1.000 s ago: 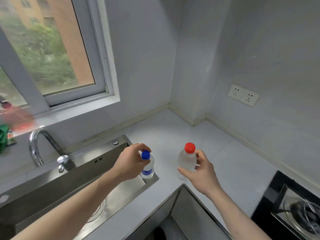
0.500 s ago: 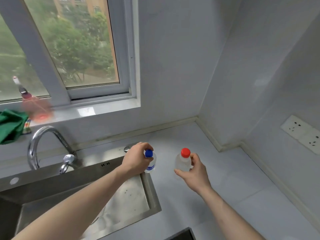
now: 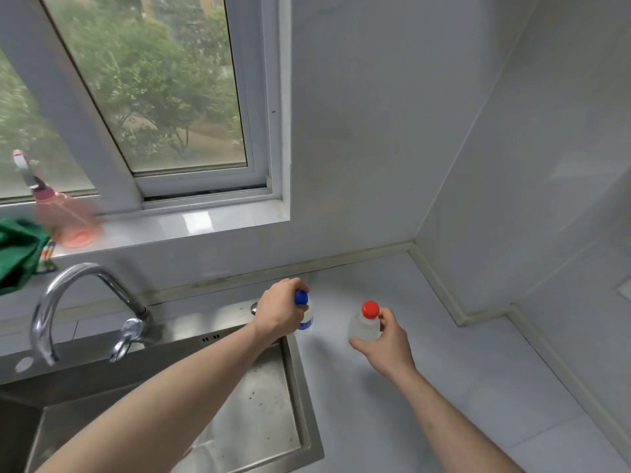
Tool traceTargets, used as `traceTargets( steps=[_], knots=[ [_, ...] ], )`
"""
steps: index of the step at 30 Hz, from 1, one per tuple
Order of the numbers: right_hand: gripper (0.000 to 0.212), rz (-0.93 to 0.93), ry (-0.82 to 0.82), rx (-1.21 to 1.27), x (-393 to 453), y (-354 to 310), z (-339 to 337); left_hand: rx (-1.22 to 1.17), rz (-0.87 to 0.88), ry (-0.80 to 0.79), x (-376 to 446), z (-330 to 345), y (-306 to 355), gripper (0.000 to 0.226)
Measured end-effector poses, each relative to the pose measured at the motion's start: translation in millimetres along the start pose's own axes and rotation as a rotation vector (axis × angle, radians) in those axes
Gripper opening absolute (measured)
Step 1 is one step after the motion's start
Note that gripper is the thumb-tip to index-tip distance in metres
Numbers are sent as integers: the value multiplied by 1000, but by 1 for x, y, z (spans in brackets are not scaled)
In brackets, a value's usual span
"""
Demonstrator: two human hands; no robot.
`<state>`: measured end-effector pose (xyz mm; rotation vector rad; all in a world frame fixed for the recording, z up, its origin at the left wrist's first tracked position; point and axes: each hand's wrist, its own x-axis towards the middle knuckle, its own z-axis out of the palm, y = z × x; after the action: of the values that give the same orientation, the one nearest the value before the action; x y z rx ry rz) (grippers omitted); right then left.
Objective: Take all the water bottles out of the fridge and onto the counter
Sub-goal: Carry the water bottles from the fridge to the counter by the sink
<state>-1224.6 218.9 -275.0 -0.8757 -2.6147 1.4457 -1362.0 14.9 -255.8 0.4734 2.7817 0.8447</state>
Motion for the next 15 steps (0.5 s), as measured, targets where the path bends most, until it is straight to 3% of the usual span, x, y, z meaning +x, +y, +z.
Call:
traceTargets(
  steps=[15],
  knots=[
    [49,30,-21,-30,100,-27,38,28,-26,7,96,4,-27,29]
  ],
)
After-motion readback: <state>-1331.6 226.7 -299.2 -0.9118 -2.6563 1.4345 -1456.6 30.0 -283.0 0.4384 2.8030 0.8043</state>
